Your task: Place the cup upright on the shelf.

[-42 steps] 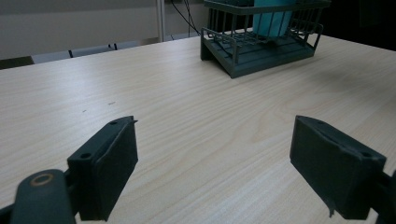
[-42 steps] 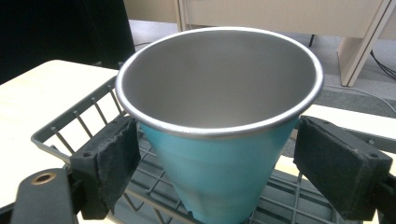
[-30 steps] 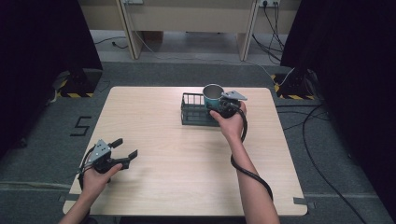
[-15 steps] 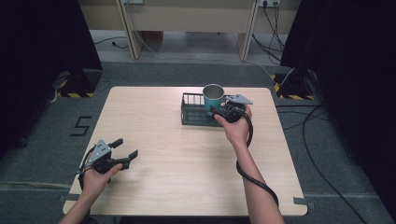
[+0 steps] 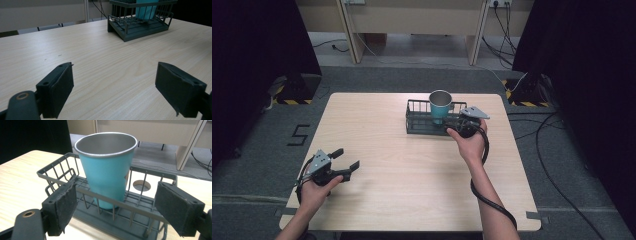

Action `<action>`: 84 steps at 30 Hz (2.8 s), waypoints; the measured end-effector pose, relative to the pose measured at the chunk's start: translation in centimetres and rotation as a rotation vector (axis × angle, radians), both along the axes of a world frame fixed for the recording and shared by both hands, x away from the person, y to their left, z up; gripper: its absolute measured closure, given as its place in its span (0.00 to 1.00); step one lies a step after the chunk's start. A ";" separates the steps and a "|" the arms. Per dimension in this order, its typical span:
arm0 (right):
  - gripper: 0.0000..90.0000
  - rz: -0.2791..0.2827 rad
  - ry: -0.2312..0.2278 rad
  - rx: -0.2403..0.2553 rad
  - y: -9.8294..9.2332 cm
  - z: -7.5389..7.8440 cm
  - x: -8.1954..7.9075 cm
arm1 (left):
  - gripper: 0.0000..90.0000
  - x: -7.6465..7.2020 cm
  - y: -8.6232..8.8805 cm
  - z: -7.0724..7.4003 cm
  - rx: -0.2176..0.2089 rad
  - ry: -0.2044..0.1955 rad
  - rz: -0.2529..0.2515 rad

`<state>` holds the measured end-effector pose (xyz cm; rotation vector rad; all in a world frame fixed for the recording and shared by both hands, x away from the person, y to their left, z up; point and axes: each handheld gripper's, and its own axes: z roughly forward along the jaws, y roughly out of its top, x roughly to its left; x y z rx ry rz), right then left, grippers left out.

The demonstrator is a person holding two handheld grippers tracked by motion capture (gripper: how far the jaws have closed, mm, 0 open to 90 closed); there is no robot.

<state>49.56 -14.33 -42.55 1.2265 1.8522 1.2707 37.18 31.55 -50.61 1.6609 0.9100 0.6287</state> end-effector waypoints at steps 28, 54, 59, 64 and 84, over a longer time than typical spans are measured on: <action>0.25 -0.017 0.016 -0.028 -3.8 -1.7 -4.6 | 0.16 0.0 0.0 0.0 -0.001 0.001 0.005; 0.25 -0.078 0.045 -0.034 -7.8 -3.7 -8.5 | 0.16 0.0 0.0 0.0 -0.004 0.003 0.012; 0.26 -0.087 0.046 -0.030 -8.3 -3.9 -9.2 | 0.16 -0.1 0.1 0.0 -0.003 0.000 0.014; 0.26 -0.101 0.046 -0.030 -9.1 -4.1 -9.9 | 0.16 -0.1 0.1 0.0 -0.004 0.001 0.014; 0.27 -0.157 0.043 -0.011 -11.7 -5.6 -12.4 | 0.16 -0.1 0.0 0.0 -0.005 0.000 0.014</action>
